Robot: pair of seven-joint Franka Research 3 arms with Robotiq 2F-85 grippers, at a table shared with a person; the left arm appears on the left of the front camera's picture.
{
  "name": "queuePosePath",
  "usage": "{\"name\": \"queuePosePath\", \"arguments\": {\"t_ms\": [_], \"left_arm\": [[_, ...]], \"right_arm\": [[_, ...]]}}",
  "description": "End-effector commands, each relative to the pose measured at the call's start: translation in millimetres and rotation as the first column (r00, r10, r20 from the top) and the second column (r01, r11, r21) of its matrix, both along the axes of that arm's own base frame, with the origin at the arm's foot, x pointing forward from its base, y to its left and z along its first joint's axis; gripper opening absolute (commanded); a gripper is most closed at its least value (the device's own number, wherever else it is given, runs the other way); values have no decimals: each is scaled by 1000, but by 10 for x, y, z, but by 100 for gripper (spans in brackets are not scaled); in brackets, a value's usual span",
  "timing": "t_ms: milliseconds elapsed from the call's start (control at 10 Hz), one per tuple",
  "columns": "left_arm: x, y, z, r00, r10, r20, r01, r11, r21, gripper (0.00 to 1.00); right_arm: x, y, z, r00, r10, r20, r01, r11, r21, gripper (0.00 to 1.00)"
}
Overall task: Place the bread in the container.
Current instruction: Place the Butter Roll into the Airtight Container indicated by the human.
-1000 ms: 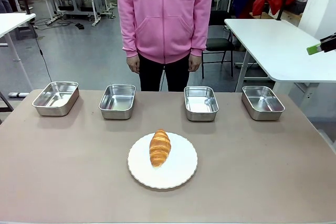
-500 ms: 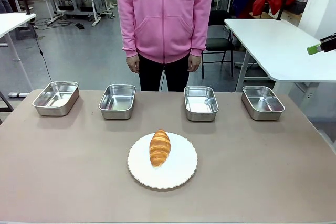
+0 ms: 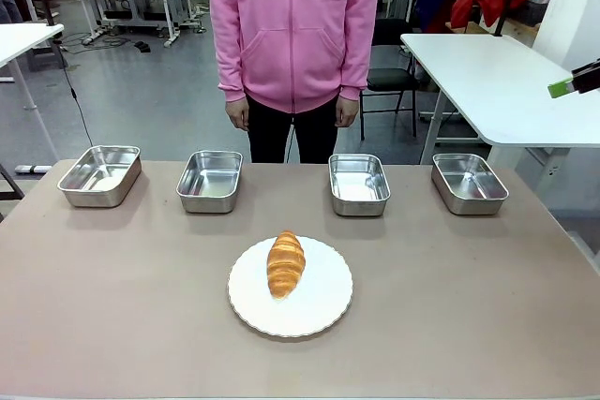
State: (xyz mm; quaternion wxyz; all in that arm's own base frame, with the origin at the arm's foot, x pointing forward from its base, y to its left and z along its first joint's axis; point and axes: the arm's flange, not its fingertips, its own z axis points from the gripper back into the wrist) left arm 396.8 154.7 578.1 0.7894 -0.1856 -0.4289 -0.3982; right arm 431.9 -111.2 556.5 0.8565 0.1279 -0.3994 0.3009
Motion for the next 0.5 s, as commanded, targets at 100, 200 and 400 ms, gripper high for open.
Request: {"name": "queuePosePath", "arguments": {"t_ms": [100, 200, 400], "left_arm": [[13, -5, 3, 1000, -2, 10, 2, 1000, -1, 100], [13, -5, 3, 1000, -2, 10, 2, 1000, -1, 100], [13, -5, 3, 1000, -2, 10, 2, 1000, -1, 100]], "right_arm": [[10, 8, 2, 1000, 7, 10, -7, 1000, 15, 100], [10, 8, 2, 1000, 7, 10, -7, 1000, 15, 100], [10, 8, 2, 1000, 7, 10, -7, 1000, 15, 100]]}}
